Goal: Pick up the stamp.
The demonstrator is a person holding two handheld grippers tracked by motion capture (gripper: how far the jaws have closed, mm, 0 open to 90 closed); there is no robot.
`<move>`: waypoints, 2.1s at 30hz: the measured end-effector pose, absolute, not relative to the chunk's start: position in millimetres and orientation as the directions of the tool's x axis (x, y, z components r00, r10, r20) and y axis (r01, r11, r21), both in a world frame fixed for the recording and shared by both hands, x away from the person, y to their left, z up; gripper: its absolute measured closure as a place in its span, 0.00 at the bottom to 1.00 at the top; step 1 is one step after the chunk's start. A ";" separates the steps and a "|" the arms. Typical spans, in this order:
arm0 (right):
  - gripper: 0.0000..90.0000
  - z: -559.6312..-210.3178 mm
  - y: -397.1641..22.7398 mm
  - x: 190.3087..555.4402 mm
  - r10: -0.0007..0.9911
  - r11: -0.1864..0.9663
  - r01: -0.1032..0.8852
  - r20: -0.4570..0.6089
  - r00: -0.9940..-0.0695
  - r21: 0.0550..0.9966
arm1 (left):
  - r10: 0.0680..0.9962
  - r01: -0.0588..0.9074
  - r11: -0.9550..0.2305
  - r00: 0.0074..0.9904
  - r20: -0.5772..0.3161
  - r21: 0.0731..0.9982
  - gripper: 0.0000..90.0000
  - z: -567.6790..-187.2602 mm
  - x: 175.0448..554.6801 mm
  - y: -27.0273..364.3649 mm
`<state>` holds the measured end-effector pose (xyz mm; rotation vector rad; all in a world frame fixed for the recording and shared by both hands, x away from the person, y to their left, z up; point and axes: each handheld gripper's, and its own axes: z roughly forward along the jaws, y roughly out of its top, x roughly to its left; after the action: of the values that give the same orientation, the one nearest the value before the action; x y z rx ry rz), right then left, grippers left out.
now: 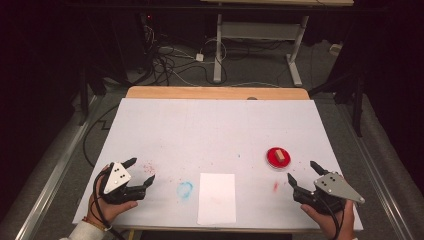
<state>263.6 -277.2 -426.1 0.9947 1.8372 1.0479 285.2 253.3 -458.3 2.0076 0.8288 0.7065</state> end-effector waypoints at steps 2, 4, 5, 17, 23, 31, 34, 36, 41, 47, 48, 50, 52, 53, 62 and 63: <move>0.27 -426.3 -279.4 265.4 0.889 0.359 0.259 -0.245 -0.386 0.896 | 0.758 0.292 -0.442 0.627 0.179 0.848 0.21 -458.5 285.5 252.4; 0.26 -425.9 -280.9 266.5 0.889 0.361 0.263 -0.245 -0.386 0.895 | 0.752 0.297 -0.447 0.636 0.174 0.844 0.21 -459.6 285.9 250.8; 0.25 -425.4 -281.8 267.7 0.892 0.353 0.280 -0.231 -0.387 0.893 | 0.750 0.299 -0.455 0.636 0.181 0.839 0.21 -460.3 285.8 250.0; 0.37 -387.1 -281.4 308.5 0.873 0.386 0.382 -0.198 -0.447 0.840 | 0.744 0.318 -0.468 0.645 0.174 0.824 0.21 -464.2 285.9 250.7; 0.40 -380.3 -268.9 346.1 0.878 0.416 0.510 -0.186 -0.441 0.753 | 0.745 0.330 -0.470 0.646 0.168 0.818 0.21 -466.6 287.4 251.0; 0.51 -399.0 -259.7 384.2 0.883 0.417 0.641 -0.121 -0.453 0.644 | 0.747 0.348 -0.463 0.648 0.147 0.816 0.22 -469.6 286.9 255.0; 0.55 -408.4 -255.7 391.7 0.883 0.420 0.668 -0.106 -0.458 0.614 | 0.748 0.350 -0.467 0.647 0.151 0.812 0.22 -469.8 286.3 256.5; 0.58 -414.5 -252.6 395.8 0.876 0.433 0.676 -0.101 -0.472 0.596 | 0.748 0.352 -0.464 0.647 0.147 0.813 0.22 -469.7 286.1 256.9; 0.71 -428.4 -251.2 404.5 0.880 0.431 0.704 -0.092 -0.465 0.565 | 0.745 0.355 -0.473 0.649 0.151 0.807 0.22 -470.5 286.6 256.1; 0.83 -435.3 -249.7 405.7 0.866 0.446 0.702 -0.069 -0.495 0.555 | 0.740 0.356 -0.480 0.655 0.152 0.802 0.22 -470.7 287.5 255.8; 0.84 -435.9 -248.7 405.0 0.864 0.451 0.696 -0.079 -0.497 0.559 | 0.740 0.356 -0.481 0.654 0.153 0.801 0.22 -470.7 287.5 255.7; 0.84 -435.9 -248.3 404.6 0.864 0.453 0.695 -0.084 -0.496 0.559 | 0.740 0.359 -0.479 0.656 0.148 0.801 0.22 -471.1 287.8 255.8; 0.84 -436.2 -247.4 403.7 0.864 0.457 0.692 -0.092 -0.495 0.559 | 0.741 0.361 -0.477 0.655 0.146 0.801 0.22 -471.5 288.0 255.6; 0.84 -436.2 -247.2 403.5 0.863 0.458 0.690 -0.095 -0.496 0.560 | 0.741 0.362 -0.478 0.656 0.146 0.801 0.22 -471.5 288.1 255.7; 0.84 -407.3 -250.6 389.4 0.857 0.442 0.617 -0.103 -0.505 0.651 | 0.740 0.359 -0.477 0.656 0.146 0.802 0.22 -470.9 287.6 256.5; 0.84 -403.4 -250.9 387.5 0.855 0.441 0.611 -0.101 -0.509 0.657 | 0.740 0.359 -0.477 0.656 0.146 0.802 0.22 -470.9 287.6 256.5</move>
<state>387.5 -250.9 -403.4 1.2371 2.2766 0.7855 287.6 256.5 -470.9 2.0950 0.8496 0.6254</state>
